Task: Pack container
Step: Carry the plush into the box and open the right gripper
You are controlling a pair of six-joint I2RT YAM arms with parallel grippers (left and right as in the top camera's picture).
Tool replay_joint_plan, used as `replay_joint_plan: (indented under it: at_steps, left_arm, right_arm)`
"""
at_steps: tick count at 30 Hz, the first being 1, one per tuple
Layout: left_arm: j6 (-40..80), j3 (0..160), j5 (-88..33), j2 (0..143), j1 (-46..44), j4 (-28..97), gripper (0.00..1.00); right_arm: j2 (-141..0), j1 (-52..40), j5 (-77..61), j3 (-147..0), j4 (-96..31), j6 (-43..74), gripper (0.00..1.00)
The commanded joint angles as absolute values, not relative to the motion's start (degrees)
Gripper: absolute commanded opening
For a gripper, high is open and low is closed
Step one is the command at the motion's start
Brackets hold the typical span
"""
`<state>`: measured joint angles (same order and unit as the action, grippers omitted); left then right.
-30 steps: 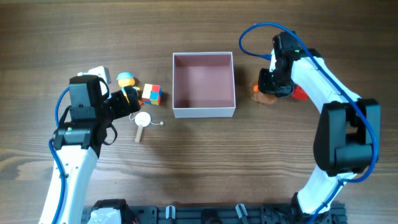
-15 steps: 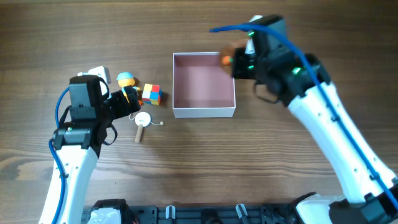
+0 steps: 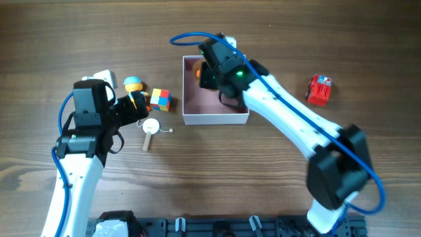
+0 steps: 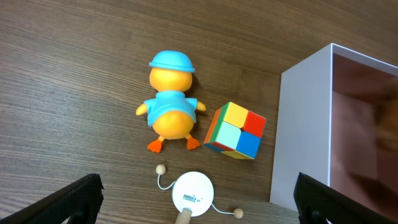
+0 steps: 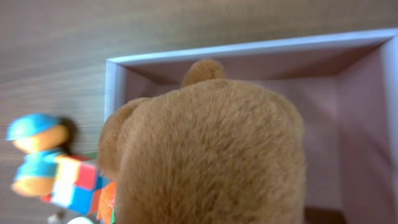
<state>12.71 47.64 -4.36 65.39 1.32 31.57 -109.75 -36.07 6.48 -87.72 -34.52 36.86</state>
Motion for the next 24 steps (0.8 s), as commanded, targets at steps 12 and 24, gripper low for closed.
replay_joint_plan:
  at_steps: [12,24]
  left_arm:
    - [11.53,48.75,-4.21,65.69,1.67,31.57,1.00]
    - [11.53,48.75,-4.21,65.69,1.67,31.57,1.00]
  right_arm:
    - [-120.53,-36.21,1.69,-87.48,-28.03,37.28,0.36]
    - [-117.16,-36.21,-0.08,-87.55,-28.84,28.56,0.70]
